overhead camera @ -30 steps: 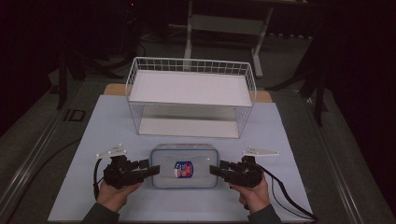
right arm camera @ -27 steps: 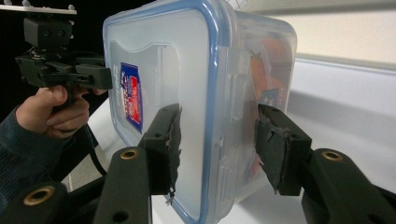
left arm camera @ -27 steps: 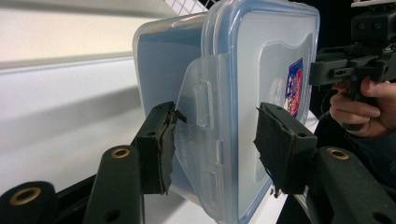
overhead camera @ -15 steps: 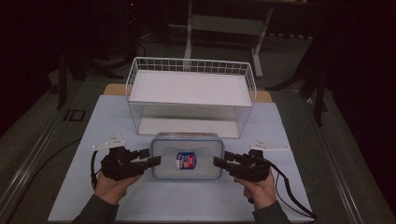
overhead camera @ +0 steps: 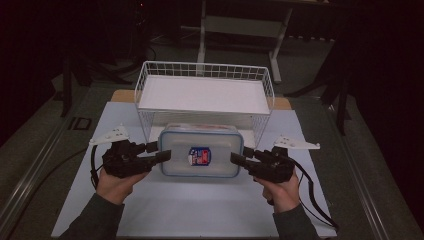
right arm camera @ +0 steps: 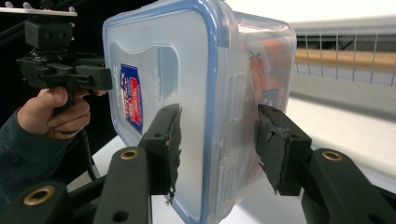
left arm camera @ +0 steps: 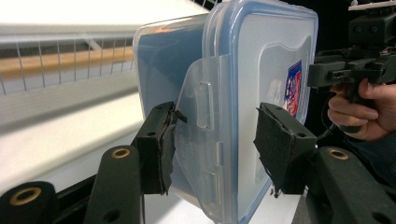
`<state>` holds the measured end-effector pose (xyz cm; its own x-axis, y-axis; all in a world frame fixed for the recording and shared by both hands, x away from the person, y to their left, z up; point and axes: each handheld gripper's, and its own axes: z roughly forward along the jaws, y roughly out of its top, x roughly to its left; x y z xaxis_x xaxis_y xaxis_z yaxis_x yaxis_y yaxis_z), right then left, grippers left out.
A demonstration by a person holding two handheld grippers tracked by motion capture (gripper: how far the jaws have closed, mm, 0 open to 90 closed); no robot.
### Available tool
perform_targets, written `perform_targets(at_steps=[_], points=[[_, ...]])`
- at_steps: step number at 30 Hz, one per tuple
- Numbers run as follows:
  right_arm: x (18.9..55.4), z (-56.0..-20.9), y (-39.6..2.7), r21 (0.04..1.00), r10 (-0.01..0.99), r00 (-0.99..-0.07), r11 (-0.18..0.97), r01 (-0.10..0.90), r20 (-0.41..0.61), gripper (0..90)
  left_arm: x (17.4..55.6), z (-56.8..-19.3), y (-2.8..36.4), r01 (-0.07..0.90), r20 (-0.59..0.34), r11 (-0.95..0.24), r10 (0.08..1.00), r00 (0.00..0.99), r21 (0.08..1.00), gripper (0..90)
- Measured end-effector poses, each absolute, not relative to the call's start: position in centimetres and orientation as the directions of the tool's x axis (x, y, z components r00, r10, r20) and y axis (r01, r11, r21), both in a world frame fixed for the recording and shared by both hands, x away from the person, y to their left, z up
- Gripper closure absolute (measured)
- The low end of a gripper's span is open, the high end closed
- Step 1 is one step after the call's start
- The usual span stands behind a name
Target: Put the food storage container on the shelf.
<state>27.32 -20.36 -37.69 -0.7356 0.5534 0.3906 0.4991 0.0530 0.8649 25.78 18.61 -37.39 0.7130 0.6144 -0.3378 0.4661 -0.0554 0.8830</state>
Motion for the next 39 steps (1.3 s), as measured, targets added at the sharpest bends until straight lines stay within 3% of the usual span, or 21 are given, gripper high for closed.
perform_targets(at_steps=[24, 39], points=[[29.7, -33.3, -20.7, 0.916, 0.55, -0.772, 0.031, 0.401, 0.319, 51.6, 28.2, -32.9, 18.2, 0.373, -0.261, -0.054, 0.621, 0.739, 0.926, 48.4], [32.2, -31.6, -20.8, 0.929, 0.555, -0.778, 0.027, 0.37, 0.294, 51.6, 30.9, -31.4, 18.1, 0.356, -0.27, -0.017, 0.62, 0.737, 0.934, 48.5]])
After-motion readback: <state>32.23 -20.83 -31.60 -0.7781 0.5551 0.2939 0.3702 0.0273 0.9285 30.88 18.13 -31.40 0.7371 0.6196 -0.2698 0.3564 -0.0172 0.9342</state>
